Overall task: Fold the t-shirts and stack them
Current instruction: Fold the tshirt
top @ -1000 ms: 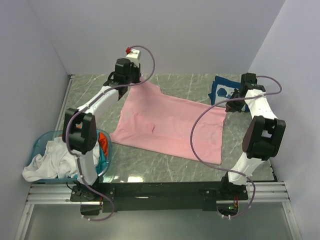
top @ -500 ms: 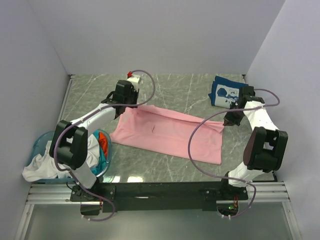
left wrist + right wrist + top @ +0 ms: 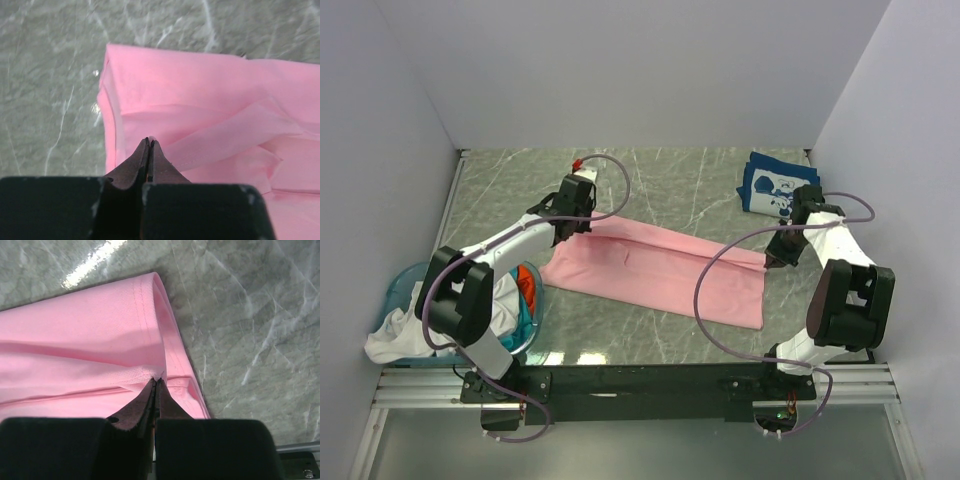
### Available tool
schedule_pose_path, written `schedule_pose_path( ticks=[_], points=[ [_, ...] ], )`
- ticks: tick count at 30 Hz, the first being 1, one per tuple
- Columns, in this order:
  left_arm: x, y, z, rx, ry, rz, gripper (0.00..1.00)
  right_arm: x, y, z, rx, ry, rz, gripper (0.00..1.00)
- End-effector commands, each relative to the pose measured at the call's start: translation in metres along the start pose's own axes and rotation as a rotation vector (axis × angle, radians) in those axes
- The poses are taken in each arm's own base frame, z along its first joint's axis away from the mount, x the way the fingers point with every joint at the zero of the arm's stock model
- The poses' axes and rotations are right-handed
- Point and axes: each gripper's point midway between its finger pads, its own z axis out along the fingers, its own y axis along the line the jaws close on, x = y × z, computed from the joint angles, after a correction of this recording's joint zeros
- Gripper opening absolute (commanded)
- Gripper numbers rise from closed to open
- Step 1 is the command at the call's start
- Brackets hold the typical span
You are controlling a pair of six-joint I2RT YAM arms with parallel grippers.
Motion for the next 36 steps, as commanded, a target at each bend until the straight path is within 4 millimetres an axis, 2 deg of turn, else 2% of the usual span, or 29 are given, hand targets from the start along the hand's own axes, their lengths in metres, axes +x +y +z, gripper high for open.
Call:
schedule_pose_path(
  ticks=[1, 10, 15, 22, 27, 29, 30, 31, 34, 36],
  points=[
    [-0.009, 0.008, -0.011, -0.050, 0.005, -0.047, 0.00, 0.007, -0.008, -0.003, 0.044, 0.005, -0.013, 0.00],
    [0.011, 0.016, -0.015, -0.114, 0.086, -0.063, 0.00, 0.032, -0.018, 0.008, 0.110, 0.086, -0.053, 0.00],
    [0.020, 0.011, -0.011, -0.100, 0.125, -0.093, 0.00, 0.046, -0.024, 0.012, 0.158, 0.132, -0.082, 0.00],
    [0.034, 0.006, -0.013, -0.099, 0.168, -0.108, 0.00, 0.046, -0.035, 0.018, 0.241, 0.140, -0.097, 0.00],
    [0.041, 0.014, -0.015, -0.147, 0.200, -0.120, 0.00, 0.050, -0.035, 0.021, 0.266, 0.160, -0.123, 0.00],
    [0.042, 0.014, -0.017, -0.157, 0.207, -0.135, 0.00, 0.052, -0.032, 0.021, 0.267, 0.160, -0.143, 0.07],
    [0.037, 0.014, -0.018, -0.164, 0.200, -0.148, 0.07, 0.054, -0.030, 0.020, 0.264, 0.163, -0.149, 0.12],
    [0.040, 0.014, -0.021, -0.168, 0.217, -0.165, 0.11, 0.054, -0.028, 0.019, 0.260, 0.163, -0.156, 0.22],
    [0.032, 0.009, -0.030, -0.150, 0.209, -0.176, 0.25, 0.056, -0.022, 0.010, 0.245, 0.158, -0.176, 0.32],
    [0.020, 0.003, -0.041, -0.123, 0.182, -0.199, 0.36, 0.052, -0.016, -0.003, 0.230, 0.132, -0.191, 0.35]
  ],
)
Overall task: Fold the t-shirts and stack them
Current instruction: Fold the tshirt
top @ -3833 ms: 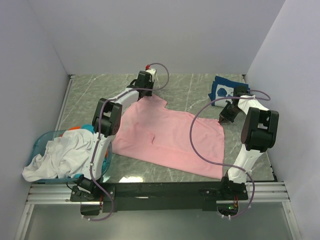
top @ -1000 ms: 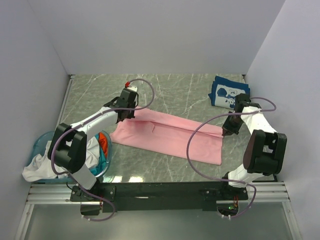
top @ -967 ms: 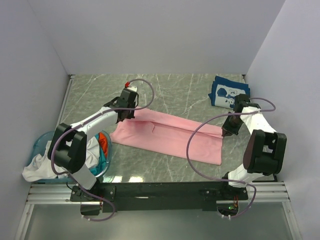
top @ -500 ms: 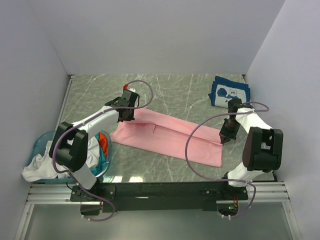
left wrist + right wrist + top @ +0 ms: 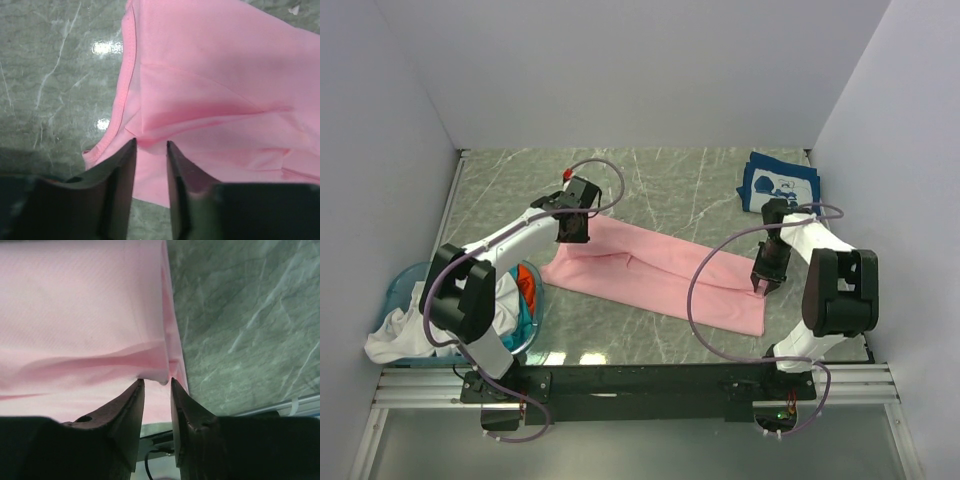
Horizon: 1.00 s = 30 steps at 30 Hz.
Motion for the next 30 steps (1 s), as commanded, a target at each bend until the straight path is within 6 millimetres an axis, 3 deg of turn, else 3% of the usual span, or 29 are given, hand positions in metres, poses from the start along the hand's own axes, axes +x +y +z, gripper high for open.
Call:
schedule_pose_path(
  ticks=[1, 5, 10, 11, 15, 19, 23, 30],
  points=[
    [-0.020, -0.011, -0.031, 0.053, -0.040, -0.062, 0.39, -0.005, 0.000, -0.031, -0.009, -0.066, -0.020, 0.38],
    [-0.039, -0.024, -0.059, 0.156, -0.072, -0.116, 0.47, -0.013, 0.015, -0.058, -0.117, -0.145, -0.046, 0.40],
    [-0.061, -0.055, -0.069, 0.320, -0.136, -0.147, 0.53, -0.029, 0.047, -0.068, -0.254, -0.191, -0.069, 0.40],
    [-0.071, -0.065, -0.070, 0.367, -0.165, -0.153, 0.53, -0.033, 0.053, -0.067, -0.276, -0.182, -0.071, 0.40],
    [-0.078, -0.094, -0.056, 0.456, -0.142, -0.127, 0.51, -0.042, 0.076, -0.053, -0.311, -0.162, -0.100, 0.40],
    [-0.078, -0.122, -0.041, 0.526, -0.068, -0.133, 0.49, -0.041, 0.077, -0.033, -0.290, -0.134, -0.106, 0.39],
    [-0.080, -0.135, -0.039, 0.582, -0.062, -0.171, 0.49, -0.030, 0.072, -0.019, -0.267, -0.097, -0.094, 0.37],
    [-0.064, -0.149, -0.020, 0.602, 0.030, -0.186, 0.50, -0.018, 0.067, -0.007, -0.227, -0.053, -0.095, 0.37]
  ],
)
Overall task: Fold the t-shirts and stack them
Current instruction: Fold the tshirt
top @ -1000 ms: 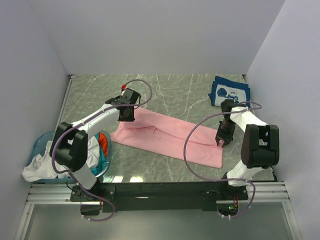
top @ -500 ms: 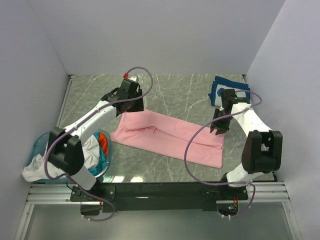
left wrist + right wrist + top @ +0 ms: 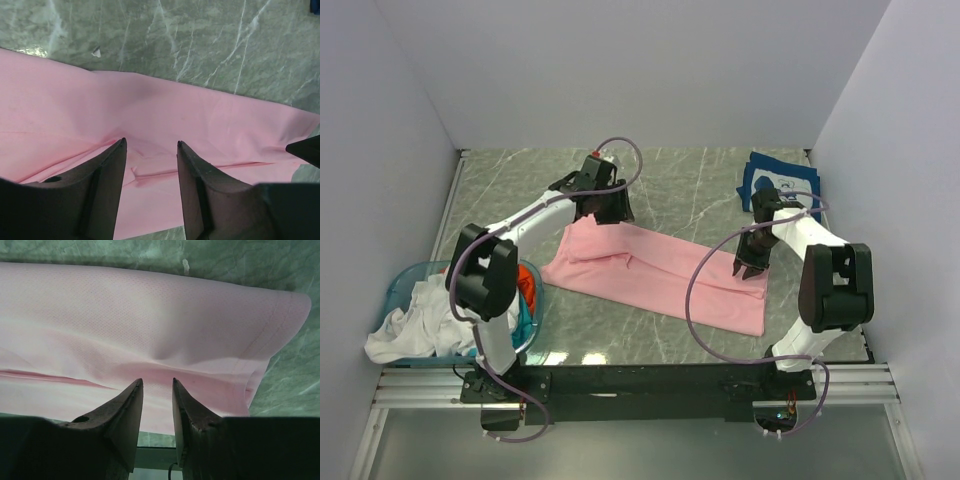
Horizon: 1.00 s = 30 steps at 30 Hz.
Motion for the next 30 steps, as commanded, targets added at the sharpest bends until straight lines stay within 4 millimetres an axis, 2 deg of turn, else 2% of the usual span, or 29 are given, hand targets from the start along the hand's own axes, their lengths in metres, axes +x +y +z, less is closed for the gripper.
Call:
schedule_pose_path(
  ticks=[1, 9, 15, 26, 30],
  points=[
    [-0.009, -0.021, 0.006, 0.074, -0.008, -0.018, 0.51, 0.003, 0.001, 0.005, 0.016, 0.006, -0.009, 0.37],
    [-0.005, -0.007, 0.022, 0.011, 0.008, 0.011, 0.51, 0.021, -0.001, 0.013, 0.052, 0.043, -0.024, 0.36],
    [-0.005, -0.012, 0.028, 0.036, 0.018, -0.020, 0.51, 0.030, -0.003, 0.015, 0.058, 0.061, -0.030, 0.35],
    [0.020, 0.004, 0.023, -0.007, 0.061, -0.069, 0.50, 0.043, -0.002, 0.011, 0.052, 0.065, -0.035, 0.35],
    [0.026, 0.012, 0.028, -0.031, 0.054, -0.083, 0.50, 0.048, -0.003, 0.013, 0.053, 0.070, -0.039, 0.35]
  ],
)
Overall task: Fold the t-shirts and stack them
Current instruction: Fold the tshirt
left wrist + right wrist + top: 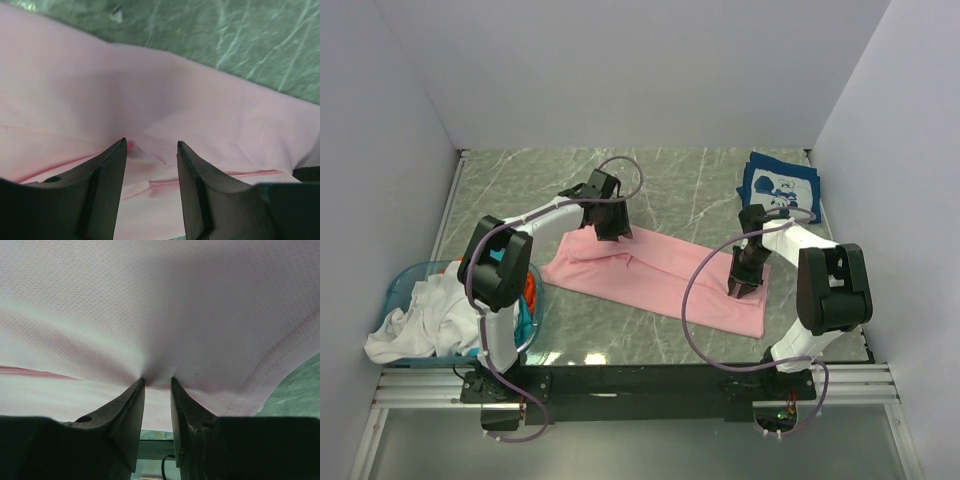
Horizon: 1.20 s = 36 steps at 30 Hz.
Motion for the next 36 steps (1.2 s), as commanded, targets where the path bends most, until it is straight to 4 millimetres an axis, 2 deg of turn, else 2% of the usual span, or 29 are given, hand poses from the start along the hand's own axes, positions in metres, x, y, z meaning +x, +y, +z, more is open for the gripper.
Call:
schedule_pose_path(
  ticks=[1, 3, 9, 18, 21, 27, 29, 32, 33, 35, 36],
  points=[
    [-0.011, -0.007, -0.012, 0.015, -0.068, -0.012, 0.50, 0.003, 0.001, -0.008, -0.002, -0.032, -0.005, 0.35],
    [-0.019, -0.009, -0.013, 0.024, -0.117, -0.001, 0.50, 0.003, 0.001, -0.008, -0.004, -0.036, -0.007, 0.34],
    [-0.018, -0.006, -0.014, 0.006, -0.118, 0.008, 0.50, 0.005, 0.002, -0.010, -0.001, -0.040, -0.013, 0.35],
    [0.018, 0.000, -0.030, 0.036, -0.070, -0.015, 0.49, 0.004, 0.002, -0.007, 0.006, -0.038, -0.019, 0.34],
    [0.025, -0.006, -0.035, 0.063, -0.077, -0.020, 0.48, 0.003, 0.003, -0.009, 0.004, -0.042, -0.021, 0.34],
    [0.047, 0.001, -0.045, 0.057, -0.052, -0.033, 0.48, 0.002, 0.004, -0.008, 0.001, -0.043, -0.027, 0.34],
    [0.043, -0.005, -0.051, 0.085, -0.078, -0.032, 0.48, 0.002, 0.005, -0.008, -0.002, -0.040, -0.029, 0.34],
    [0.023, -0.013, -0.065, 0.095, -0.157, -0.007, 0.49, 0.001, 0.008, -0.010, -0.013, -0.047, -0.031, 0.34],
    [0.006, -0.015, -0.067, 0.068, -0.200, 0.002, 0.49, 0.000, 0.009, -0.012, -0.018, -0.053, -0.034, 0.34],
    [0.001, -0.010, -0.065, 0.018, -0.187, 0.036, 0.48, -0.001, 0.010, -0.012, -0.020, -0.057, -0.035, 0.34],
    [-0.011, -0.010, -0.059, -0.018, -0.212, 0.047, 0.48, -0.001, 0.011, -0.013, -0.022, -0.057, -0.039, 0.34]
  ],
)
